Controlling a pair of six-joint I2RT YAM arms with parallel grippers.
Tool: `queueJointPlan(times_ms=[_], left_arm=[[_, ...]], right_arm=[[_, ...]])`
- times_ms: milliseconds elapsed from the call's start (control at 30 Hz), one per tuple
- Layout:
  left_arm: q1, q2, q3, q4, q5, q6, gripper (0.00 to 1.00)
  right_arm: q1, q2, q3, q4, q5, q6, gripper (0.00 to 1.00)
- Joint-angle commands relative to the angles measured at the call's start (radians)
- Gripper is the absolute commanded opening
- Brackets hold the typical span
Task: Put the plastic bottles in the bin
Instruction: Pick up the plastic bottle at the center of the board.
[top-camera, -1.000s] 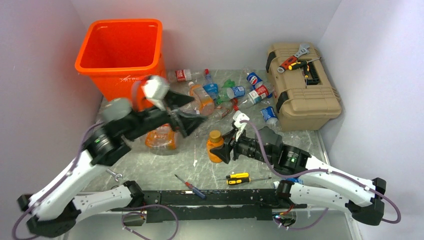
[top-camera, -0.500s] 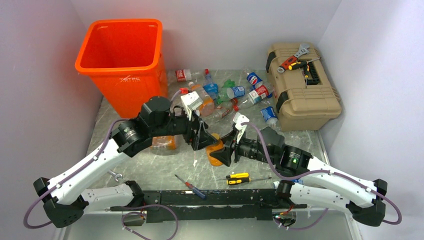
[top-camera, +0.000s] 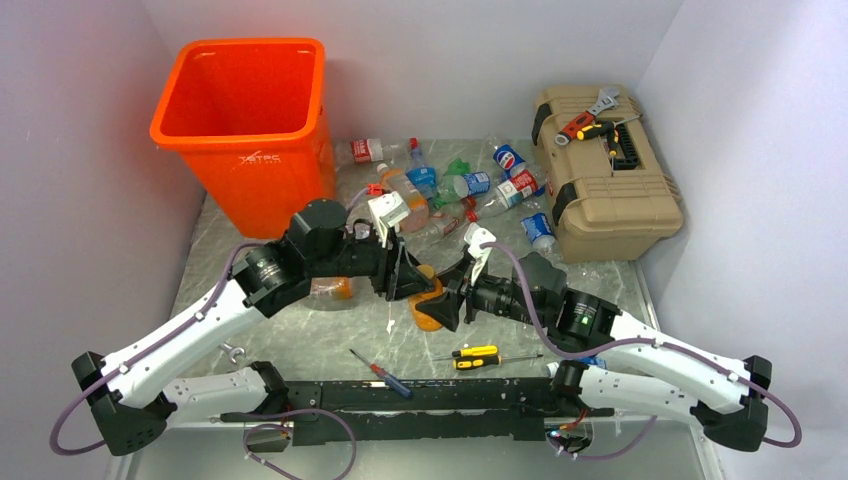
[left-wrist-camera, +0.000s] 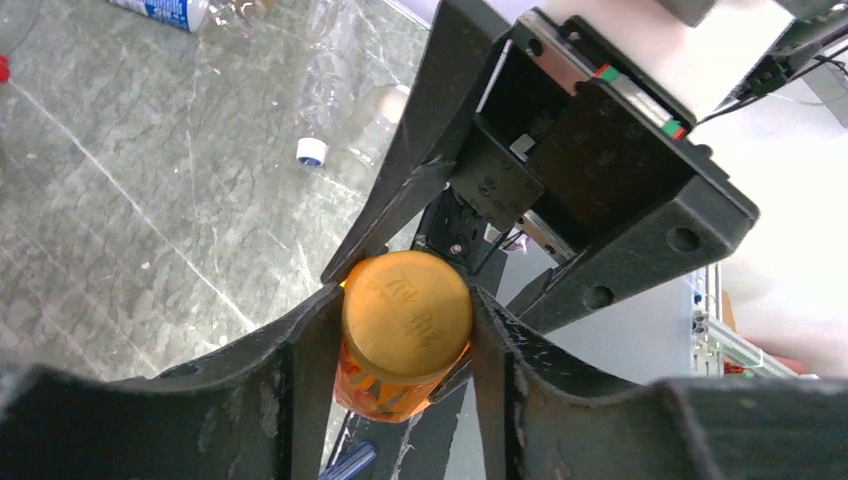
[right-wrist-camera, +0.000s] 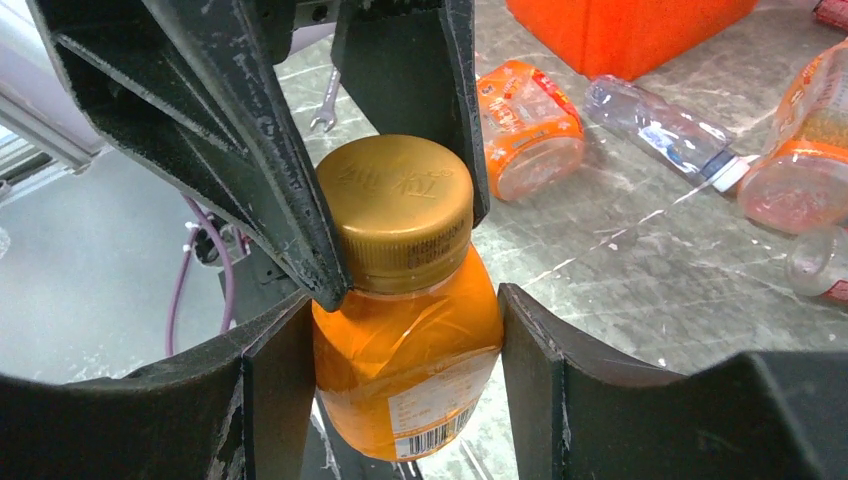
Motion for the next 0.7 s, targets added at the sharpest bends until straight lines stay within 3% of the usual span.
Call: queueJointPlan(times_ms=[0, 67, 133, 200, 233, 433, 667], left_arm=[[0.0, 0.003, 0.001, 0.067, 0.011, -0.006, 0.44], [0.0, 0.0, 0.001, 0.072, 0.005, -0.005, 0.31], [0.0, -0.01, 0.006, 0.067, -0.019, 0.007, 0.2], [0.001, -0.027, 0.027, 0.035, -0.077, 0.033, 0.09], [0.001, -0.038, 0.047, 0.004, -0.128, 0.054, 0.03], [0.001, -0.084, 0.297, -0.141, -0.625, 0.307, 0.0], [0.001, 0.02, 0.541, 0.158, -1.076, 0.814, 0.0]], right_arm=[[0.005, -0.001, 0.007, 0.074, -0.026, 0.009, 0.37], [0.004, 0.0, 0.008, 0.068, -0.022, 0.017, 0.47], [0.005, -0.007, 0.016, 0.053, -0.021, 0.029, 0.76], [0.005, -0.022, 0.032, 0.026, -0.001, 0.042, 0.96], [0.005, -0.035, 0.039, 0.01, 0.016, 0.045, 0.99], [0.004, -0.169, 0.052, -0.056, 0.15, 0.056, 1.0], [0.004, -0.304, -0.109, 0.037, 0.307, 0.101, 1.0]])
